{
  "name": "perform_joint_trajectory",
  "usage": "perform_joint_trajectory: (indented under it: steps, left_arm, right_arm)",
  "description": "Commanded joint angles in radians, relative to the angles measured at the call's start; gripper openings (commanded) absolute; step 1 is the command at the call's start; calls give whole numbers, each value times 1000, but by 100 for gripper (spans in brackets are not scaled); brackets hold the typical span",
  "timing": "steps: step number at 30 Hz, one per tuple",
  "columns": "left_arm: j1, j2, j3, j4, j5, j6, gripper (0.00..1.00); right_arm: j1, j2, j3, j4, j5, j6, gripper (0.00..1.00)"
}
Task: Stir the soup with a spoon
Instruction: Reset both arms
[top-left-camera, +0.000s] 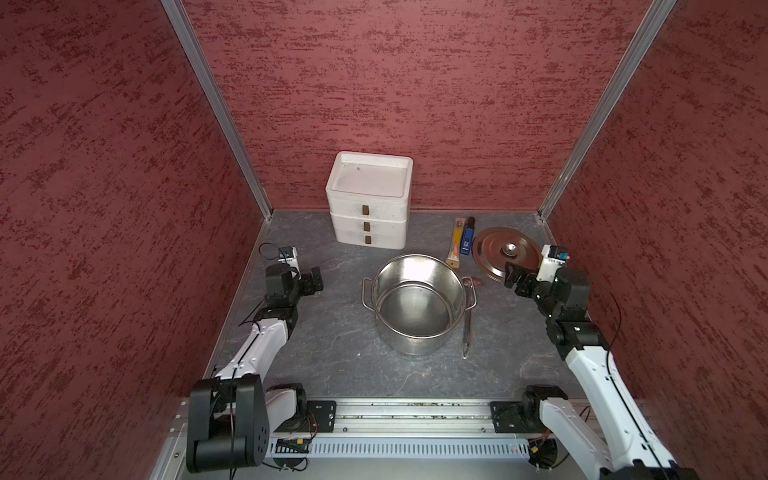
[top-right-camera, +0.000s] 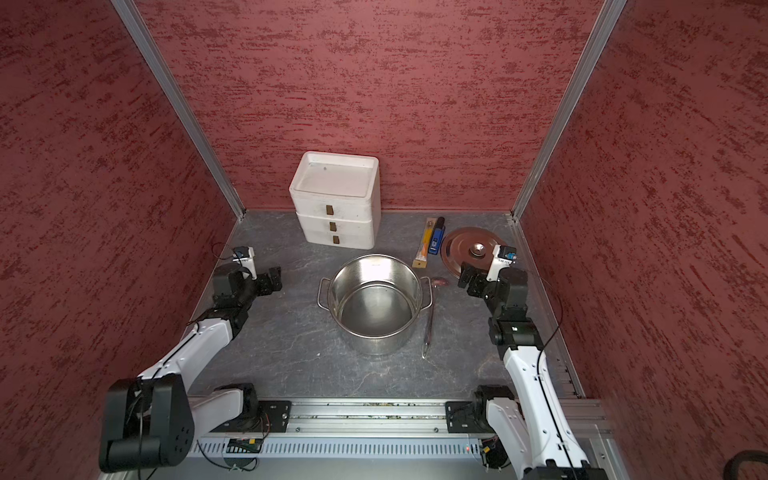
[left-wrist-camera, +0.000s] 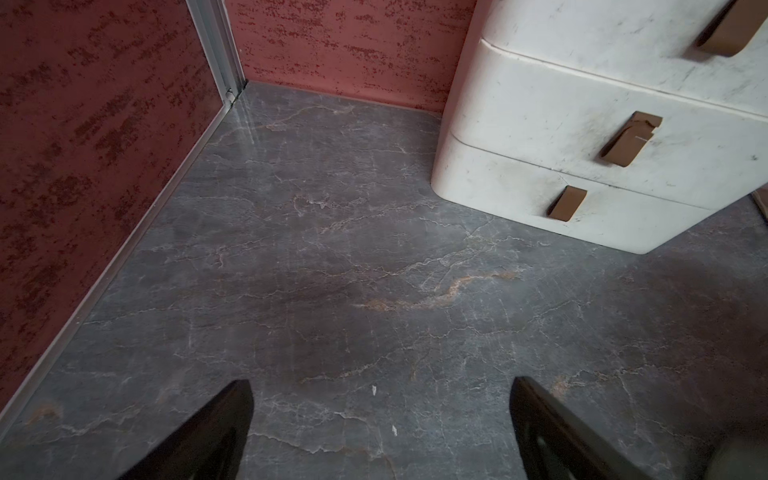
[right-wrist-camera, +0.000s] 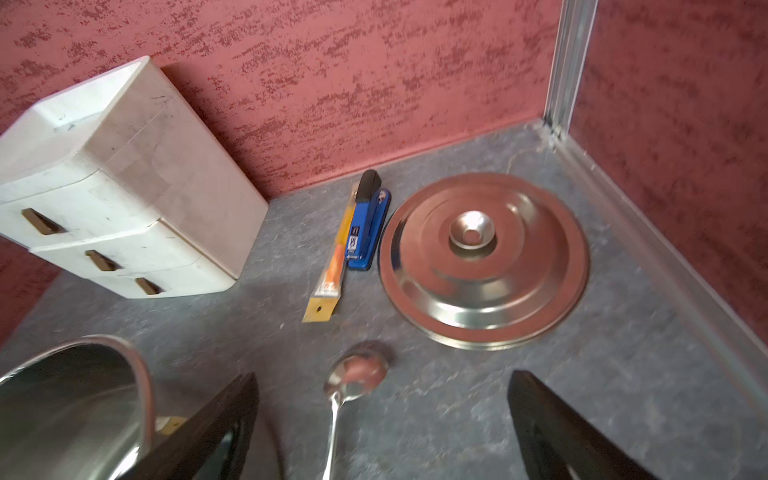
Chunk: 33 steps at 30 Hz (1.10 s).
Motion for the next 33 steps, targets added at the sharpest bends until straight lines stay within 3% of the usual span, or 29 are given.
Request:
perform_joint_trajectory:
  steps: [1, 7, 14, 15, 22, 23, 33]
  left_arm:
    - [12, 41, -55, 275, 93, 41, 100]
    - [-4, 137, -162, 552, 97, -10, 100]
    - [-79, 357, -173, 821, 26, 55, 100]
    - [-79, 341, -134, 713, -30, 34, 100]
    - [-62, 351, -126, 703, -41, 9, 100]
    - [-61, 351, -127, 704, -42, 8, 100]
    - [-80, 352, -129, 712, -65, 20, 100]
  right_arm:
    - [5, 112, -90, 367, 57, -194, 99]
    - [6, 316, -188, 684, -12, -158, 99]
    - [5, 461, -260, 874, -30, -175, 99]
    - [7, 487, -262, 907, -28, -178, 98]
    - [6, 700, -245, 1085, 8, -175, 98]
    - [7, 685, -223, 1013, 30, -169, 99]
    - [6, 693, -221, 1013, 32, -170, 99]
